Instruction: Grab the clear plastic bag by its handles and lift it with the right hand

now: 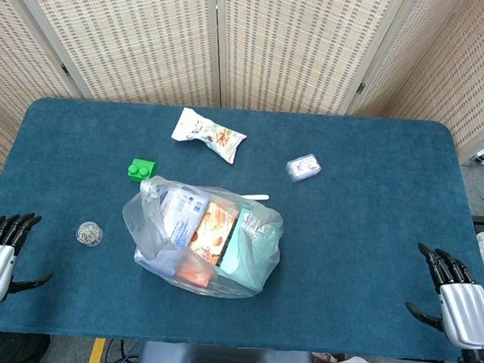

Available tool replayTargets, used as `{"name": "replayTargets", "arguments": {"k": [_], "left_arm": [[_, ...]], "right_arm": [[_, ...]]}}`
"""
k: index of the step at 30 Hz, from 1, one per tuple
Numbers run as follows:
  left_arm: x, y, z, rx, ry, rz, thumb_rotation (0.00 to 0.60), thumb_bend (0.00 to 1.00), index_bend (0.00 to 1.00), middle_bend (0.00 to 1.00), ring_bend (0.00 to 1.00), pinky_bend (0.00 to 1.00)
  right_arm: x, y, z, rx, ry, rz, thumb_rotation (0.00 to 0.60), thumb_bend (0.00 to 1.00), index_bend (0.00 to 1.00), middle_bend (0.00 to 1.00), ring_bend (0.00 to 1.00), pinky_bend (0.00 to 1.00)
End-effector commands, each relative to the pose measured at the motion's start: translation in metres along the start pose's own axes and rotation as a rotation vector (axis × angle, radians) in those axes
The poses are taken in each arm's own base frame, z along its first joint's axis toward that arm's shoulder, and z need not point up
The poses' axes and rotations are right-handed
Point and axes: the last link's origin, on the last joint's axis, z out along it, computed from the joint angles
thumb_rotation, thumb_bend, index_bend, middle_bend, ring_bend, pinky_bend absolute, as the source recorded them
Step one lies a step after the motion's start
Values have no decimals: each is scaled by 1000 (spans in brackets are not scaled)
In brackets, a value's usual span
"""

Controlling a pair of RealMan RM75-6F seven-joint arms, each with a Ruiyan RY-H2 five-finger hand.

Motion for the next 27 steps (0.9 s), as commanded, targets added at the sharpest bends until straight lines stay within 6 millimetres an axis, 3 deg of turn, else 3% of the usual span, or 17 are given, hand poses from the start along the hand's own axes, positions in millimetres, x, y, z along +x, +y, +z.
{"name": "replayTargets", "arguments": {"k": [1,18,27], "left_arm": [[0,0,4,2,-2,2,600,0,133,100,78,0],[8,1,4,-15,8,10,600,0,134,100,80,0],[24,6,28,-89,28,-35,600,0,156,100,100,0]], "right_arm": [[0,-1,1,6,3,6,600,0,81,187,121,215],[6,-19,8,154,-91,150,600,0,82,187,122,215],[7,-20,7,168,-101,153,600,0,81,187,122,215]]}}
